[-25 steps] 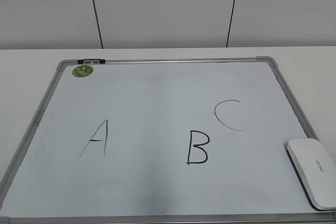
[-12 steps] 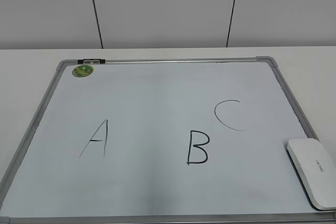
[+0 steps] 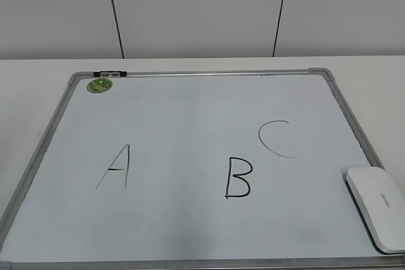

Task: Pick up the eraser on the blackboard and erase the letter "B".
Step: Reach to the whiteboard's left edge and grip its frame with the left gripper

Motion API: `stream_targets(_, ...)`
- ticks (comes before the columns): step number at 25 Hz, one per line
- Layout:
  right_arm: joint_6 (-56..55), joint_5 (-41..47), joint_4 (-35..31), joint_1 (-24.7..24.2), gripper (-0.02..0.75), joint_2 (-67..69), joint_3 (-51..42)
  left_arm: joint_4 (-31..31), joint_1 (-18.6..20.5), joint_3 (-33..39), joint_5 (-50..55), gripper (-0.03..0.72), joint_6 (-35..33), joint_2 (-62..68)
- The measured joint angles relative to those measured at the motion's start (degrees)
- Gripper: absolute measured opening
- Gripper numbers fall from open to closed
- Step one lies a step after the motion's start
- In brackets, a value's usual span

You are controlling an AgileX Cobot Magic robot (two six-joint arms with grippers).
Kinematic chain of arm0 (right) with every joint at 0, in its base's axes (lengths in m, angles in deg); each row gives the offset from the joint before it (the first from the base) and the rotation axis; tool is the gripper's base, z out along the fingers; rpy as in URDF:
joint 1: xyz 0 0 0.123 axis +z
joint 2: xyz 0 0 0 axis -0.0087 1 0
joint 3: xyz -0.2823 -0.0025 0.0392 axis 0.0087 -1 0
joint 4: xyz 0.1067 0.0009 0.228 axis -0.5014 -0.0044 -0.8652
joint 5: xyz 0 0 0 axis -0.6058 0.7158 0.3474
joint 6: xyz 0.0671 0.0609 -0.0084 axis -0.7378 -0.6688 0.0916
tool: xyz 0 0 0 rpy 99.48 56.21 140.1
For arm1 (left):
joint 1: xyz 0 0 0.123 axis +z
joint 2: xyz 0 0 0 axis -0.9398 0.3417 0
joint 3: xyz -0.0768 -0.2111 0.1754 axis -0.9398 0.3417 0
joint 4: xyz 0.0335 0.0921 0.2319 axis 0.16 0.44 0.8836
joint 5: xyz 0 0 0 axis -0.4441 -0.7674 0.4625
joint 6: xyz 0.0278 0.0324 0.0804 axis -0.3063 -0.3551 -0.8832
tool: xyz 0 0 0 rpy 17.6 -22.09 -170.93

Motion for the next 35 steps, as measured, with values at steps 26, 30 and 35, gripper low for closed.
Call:
stream_targets(26, 0.00, 0.00, 0.00, 0.00, 0.587, 0.00, 0.00, -8.31, 0.00, -27.45, -4.36, 0.503, -4.06, 63.83)
stream_targets(30, 0.00, 0.00, 0.00, 0.00, 0.587, 0.00, 0.00, -8.54, 0.00, -30.70, -4.95, 0.474, -4.91, 69.90)
stream_targets(35, 0.00, 0.00, 0.00, 0.00, 0.587, 0.00, 0.00, -9.02, 0.00, -35.11, -4.95, 0.446, -5.39, 76.59)
